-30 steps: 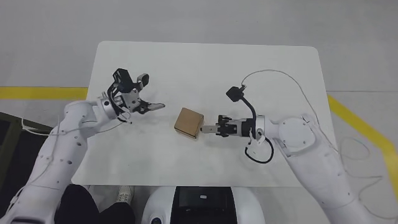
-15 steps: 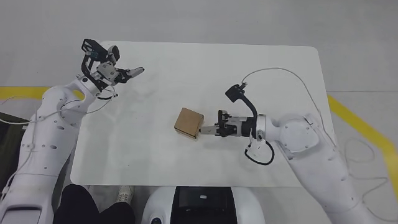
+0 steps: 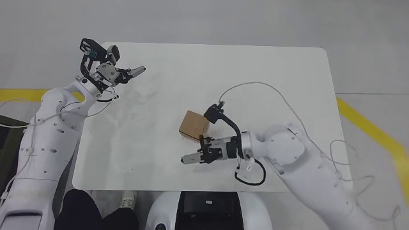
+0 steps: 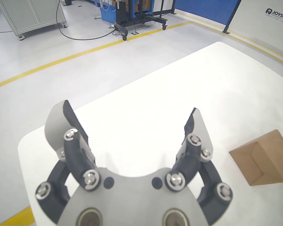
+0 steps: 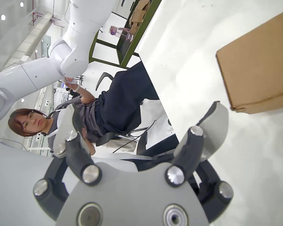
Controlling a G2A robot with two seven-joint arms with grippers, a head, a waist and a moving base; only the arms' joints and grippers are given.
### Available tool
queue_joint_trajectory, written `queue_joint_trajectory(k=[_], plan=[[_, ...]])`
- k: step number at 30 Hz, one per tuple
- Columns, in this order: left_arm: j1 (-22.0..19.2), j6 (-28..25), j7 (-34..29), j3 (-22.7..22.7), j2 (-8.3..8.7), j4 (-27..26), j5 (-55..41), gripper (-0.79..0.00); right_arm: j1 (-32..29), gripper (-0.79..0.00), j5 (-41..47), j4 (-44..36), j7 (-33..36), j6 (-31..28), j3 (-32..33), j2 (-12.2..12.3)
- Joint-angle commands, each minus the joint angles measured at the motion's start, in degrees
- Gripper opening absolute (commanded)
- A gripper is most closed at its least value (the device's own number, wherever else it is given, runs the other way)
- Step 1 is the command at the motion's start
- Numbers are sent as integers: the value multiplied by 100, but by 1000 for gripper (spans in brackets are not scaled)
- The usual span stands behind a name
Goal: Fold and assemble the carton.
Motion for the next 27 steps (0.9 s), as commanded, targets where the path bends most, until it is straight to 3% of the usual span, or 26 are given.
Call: queue_joint_trajectory(k=[1, 11, 18, 27], plan=[[0, 0, 0, 0, 0, 0, 0, 0, 96, 0, 66, 90, 14, 4, -219, -51], [0, 0, 0, 0, 0, 0, 0, 0, 426, 0, 16, 719, 97, 349, -771, -202], [0, 0, 0, 0, 0, 0, 0, 0, 510, 0, -64, 892, 301, 564, -659, -171], [0, 0, 0, 0, 0, 0, 0, 0, 542, 0, -561, 1199, -231, 298, -309, -104]])
